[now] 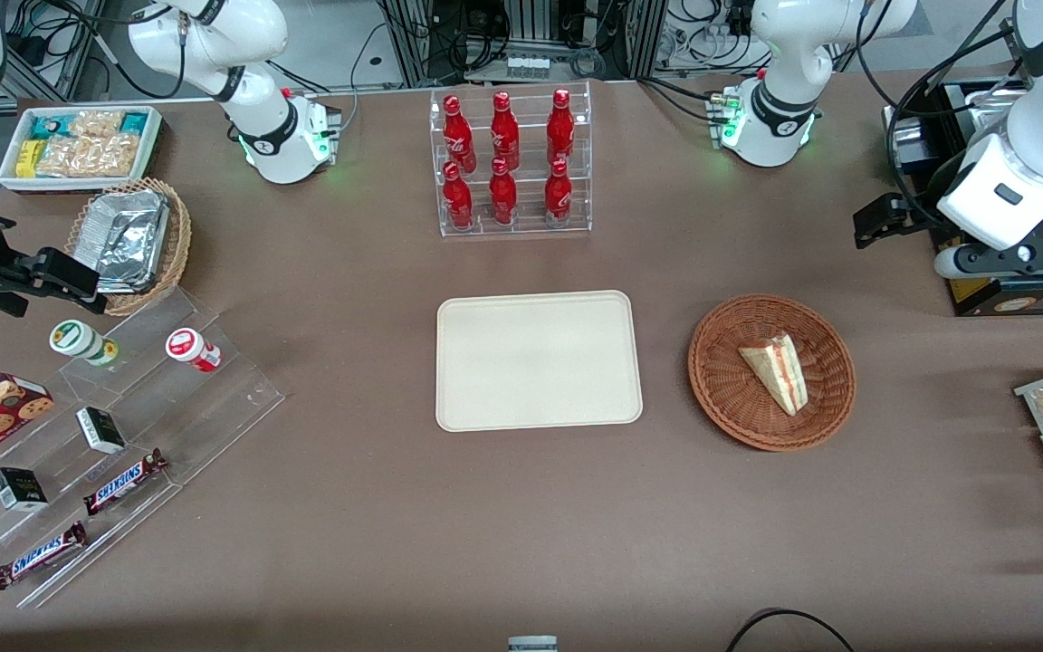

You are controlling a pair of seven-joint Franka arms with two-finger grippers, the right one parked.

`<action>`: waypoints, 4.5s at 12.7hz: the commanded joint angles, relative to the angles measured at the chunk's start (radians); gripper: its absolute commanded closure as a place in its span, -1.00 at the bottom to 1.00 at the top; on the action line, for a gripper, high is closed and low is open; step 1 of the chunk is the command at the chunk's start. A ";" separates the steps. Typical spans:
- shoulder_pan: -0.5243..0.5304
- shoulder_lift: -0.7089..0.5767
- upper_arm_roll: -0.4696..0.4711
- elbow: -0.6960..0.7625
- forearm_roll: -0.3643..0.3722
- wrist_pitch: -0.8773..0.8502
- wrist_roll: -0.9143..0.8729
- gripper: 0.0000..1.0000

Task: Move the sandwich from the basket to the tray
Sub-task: 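Move the left gripper from rest toward the wicker basket, then lower the open left gripper over the wrapped sandwich in the basket, then close the left gripper on the wrapped sandwich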

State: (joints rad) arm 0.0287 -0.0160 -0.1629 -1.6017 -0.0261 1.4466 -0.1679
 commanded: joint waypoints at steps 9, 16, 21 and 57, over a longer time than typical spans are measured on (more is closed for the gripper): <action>-0.006 -0.033 0.000 -0.298 0.057 0.242 0.024 -1.00; -0.006 -0.073 0.000 -0.665 0.057 0.665 0.012 -1.00; -0.010 0.005 -0.001 -0.672 0.055 0.768 -0.274 -1.00; -0.104 0.264 -0.006 -0.318 0.084 0.515 -0.608 0.79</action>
State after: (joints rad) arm -0.0291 0.2445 -0.1667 -1.9745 0.0502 2.0239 -0.7821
